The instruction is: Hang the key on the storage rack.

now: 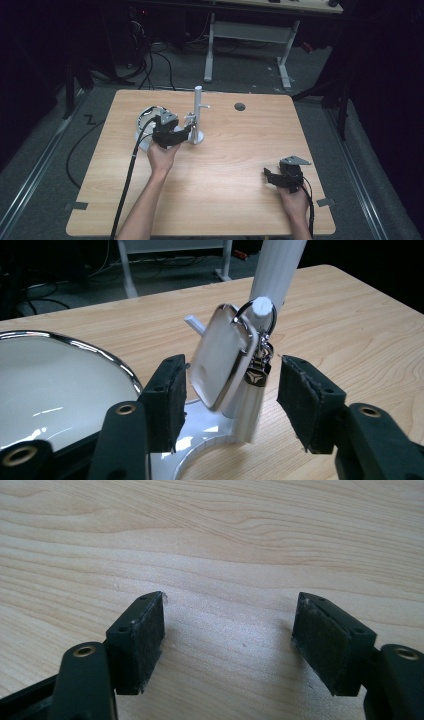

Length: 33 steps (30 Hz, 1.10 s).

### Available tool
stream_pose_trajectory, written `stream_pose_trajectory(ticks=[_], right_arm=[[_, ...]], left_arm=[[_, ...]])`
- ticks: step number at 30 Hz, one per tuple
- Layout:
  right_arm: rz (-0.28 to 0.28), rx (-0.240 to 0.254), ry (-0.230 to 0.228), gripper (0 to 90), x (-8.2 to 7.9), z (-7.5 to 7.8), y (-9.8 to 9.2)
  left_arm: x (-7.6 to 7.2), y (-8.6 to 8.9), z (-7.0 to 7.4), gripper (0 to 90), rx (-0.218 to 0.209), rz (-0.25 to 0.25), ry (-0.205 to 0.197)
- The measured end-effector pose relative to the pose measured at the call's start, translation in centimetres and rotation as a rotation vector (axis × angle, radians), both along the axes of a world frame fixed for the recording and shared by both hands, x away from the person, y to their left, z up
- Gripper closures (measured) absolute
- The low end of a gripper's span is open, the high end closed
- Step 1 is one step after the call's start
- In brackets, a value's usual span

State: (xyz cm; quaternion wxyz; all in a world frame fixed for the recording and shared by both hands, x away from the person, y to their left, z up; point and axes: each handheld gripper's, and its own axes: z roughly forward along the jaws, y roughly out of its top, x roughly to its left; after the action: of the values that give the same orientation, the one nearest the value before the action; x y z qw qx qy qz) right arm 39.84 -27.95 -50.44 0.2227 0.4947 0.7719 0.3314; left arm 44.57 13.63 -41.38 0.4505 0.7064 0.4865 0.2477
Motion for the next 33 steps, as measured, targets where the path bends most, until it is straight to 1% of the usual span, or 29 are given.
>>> stream_pose_trajectory(ticks=[3,6,9,11,18,19,20,24,29,30,33], right_arm=[[0.000,0.001,0.000,29.0,0.0,0.0,0.0],[0.000,0.000,0.000,29.1,0.0,0.0,0.0],[-0.001,0.000,0.000,29.0,0.0,0.0,0.0],[0.000,0.000,0.000,29.0,0.0,0.0,0.0],[-0.001,0.000,0.000,29.1,0.0,0.0,0.0],[-0.001,0.000,0.001,29.0,0.0,0.0,0.0],[-0.001,0.000,0.001,29.0,0.0,0.0,0.0],[-0.001,0.000,0.000,29.1,0.0,0.0,0.0],[-0.001,-0.001,0.000,29.1,0.0,0.0,0.0],[-0.002,-0.001,0.001,29.1,0.0,0.0,0.0],[-0.001,-0.001,0.000,29.1,0.0,0.0,0.0]], left_arm=[[-0.2,0.2,0.1,42.4,0.002,0.000,0.001],[-0.6,0.3,0.4,41.6,0.014,-0.008,-0.001],[-1.0,0.6,0.8,40.6,0.012,-0.008,-0.006],[-1.2,0.8,1.0,40.1,0.009,-0.009,-0.020],[-2.1,1.5,1.3,39.4,0.007,-0.006,-0.022],[-2.3,1.7,1.3,39.3,-0.004,-0.004,-0.016],[-2.7,2.0,1.4,39.3,-0.014,-0.001,-0.019],[-3.1,2.3,1.4,38.9,-0.017,0.003,-0.017],[-3.9,3.1,1.7,38.7,-0.024,0.008,-0.025],[-4.2,3.3,1.7,38.7,-0.036,0.011,-0.029],[-4.6,3.7,1.7,38.6,-0.041,0.016,-0.030]])
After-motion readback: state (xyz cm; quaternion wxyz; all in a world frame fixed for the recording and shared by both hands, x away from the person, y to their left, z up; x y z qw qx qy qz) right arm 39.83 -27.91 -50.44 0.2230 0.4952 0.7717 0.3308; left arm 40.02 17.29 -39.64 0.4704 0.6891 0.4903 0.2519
